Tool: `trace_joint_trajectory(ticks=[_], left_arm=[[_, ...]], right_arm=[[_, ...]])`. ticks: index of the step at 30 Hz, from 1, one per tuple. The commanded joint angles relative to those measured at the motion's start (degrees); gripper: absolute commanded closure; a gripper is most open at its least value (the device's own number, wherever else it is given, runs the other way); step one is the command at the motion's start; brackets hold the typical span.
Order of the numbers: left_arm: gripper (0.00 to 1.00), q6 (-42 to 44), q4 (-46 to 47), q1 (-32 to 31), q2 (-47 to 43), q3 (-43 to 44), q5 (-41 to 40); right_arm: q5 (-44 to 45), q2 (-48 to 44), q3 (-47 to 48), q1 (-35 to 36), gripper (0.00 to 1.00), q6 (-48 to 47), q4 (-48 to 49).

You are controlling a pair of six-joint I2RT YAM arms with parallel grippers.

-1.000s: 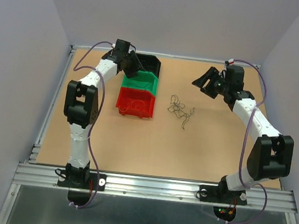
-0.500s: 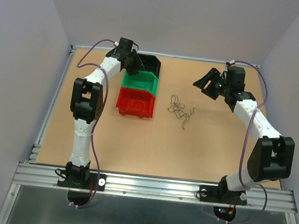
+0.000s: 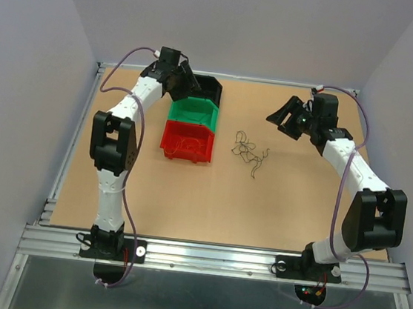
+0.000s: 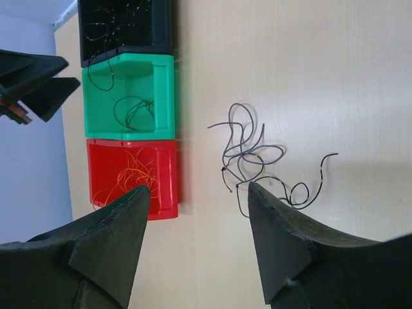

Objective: Untangle the cables

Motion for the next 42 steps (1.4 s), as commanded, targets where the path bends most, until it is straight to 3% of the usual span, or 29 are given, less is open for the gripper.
trace_joint_trajectory(ticks=[1, 8, 13, 28, 31, 32, 36, 42], left_arm=[[0.28, 1.4, 0.9, 0.0, -10.1, -4.5, -0.6], [0.26, -0.7, 3.7, 0.0, -14.6, -14.4, 0.4], [0.28, -0.8, 5.0, 0.0, -13.9, -16.4, -0.1], [0.39, 3.1, -1.9, 0.2, 2.0, 2.6, -1.5], [0.52, 3.4, -2.0, 0.4, 2.9, 4.4, -1.3], [0.65, 3.4, -1.8, 0.4, 2.8, 4.4, -1.3], [0.88, 3.5, -1.2, 0.5, 2.4, 4.5, -1.3], [0.96, 2.8, -1.3, 1.0, 2.3, 5.7, -1.4]], right_arm=[[-1.1, -1.9, -1.2, -0.5, 0.32, -1.3, 1.2], [-1.9, -0.9, -0.9, -0.4, 0.32, -1.4, 1.2], [-2.4, -0.3, -0.2, -0.4, 0.32, -1.6, 1.2], [-3.3, 0.4, 1.0, -0.5, 0.32, -2.5, 1.0], [-3.2, 0.5, 1.3, -0.5, 0.32, -2.5, 0.9], [-3.2, 0.5, 1.4, -0.5, 0.32, -2.6, 0.9], [-3.1, 0.7, 1.3, -0.6, 0.32, -2.7, 0.9], [-3.2, 0.8, 1.2, -0.7, 0.32, -2.7, 0.8]])
